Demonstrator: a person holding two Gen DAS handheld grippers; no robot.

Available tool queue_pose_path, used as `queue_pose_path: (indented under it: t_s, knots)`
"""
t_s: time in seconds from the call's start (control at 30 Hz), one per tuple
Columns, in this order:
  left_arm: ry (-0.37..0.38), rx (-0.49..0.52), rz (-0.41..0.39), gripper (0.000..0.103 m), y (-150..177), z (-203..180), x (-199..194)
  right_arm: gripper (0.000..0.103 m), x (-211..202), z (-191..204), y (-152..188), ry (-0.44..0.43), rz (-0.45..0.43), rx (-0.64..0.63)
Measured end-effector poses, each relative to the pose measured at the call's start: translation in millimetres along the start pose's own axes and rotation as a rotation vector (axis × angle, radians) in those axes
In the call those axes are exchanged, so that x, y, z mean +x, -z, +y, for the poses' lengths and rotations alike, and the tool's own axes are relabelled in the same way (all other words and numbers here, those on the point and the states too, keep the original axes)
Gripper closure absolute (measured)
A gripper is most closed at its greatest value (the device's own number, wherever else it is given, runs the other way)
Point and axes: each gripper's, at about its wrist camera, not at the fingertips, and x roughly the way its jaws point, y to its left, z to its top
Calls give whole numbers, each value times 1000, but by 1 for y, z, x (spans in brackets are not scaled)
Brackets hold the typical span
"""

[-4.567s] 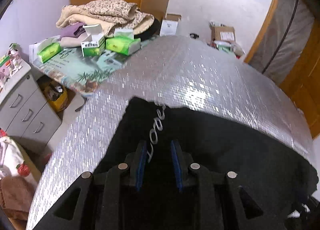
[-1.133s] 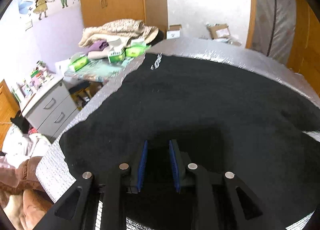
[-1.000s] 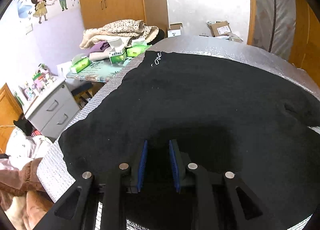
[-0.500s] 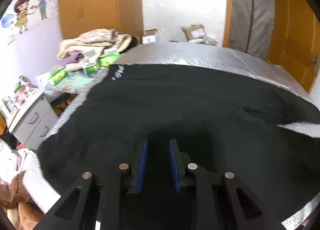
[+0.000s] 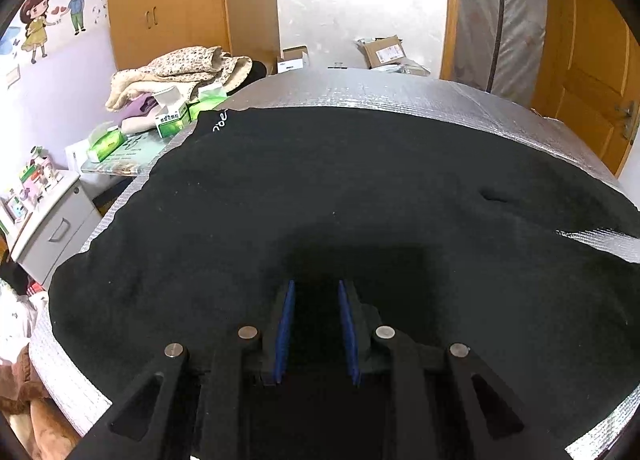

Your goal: Fold clothes

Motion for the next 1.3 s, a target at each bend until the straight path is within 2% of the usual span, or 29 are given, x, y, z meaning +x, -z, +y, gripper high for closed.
queue_pose_path:
  t_s: [0.1,0.2,0.3,0.5,0.7,0.8,0.9,1.07,1.13,1.23,1.3]
  knots:
    - [-2,-4,3,80,-1,1,0,64,-3,-23,-5,32,-19,83]
    - [-4,-7,9,80,-5,0,0,64,5,-44,-9,67,21,124]
    - [31,12,-18,80,-11,-10,-9,64,1,-46,-16,81,8,152]
    - [114,86,-74,80,-33,-43,-21,64,-3,0,-36,-60,-39,63]
    - [231,174,-123,80,-63,-93,-23,64,15,55,-64,-155,-27,-62]
    - [266,211,-109,80,-76,-121,-8,64,26,73,-78,-179,-15,-113]
    - [273,222,-51,80,-83,-137,18,64,47,79,-93,-180,17,-131]
    - [265,236,70,80,-72,-146,53,64,91,59,-100,-113,123,-106]
    - [269,244,45,80,-68,-145,52,64,90,45,-103,-138,111,-70]
    - [287,232,46,80,-68,-142,54,64,89,20,-114,-63,80,-9]
    - [300,221,46,80,-67,-139,53,64,90,7,-122,-57,64,38]
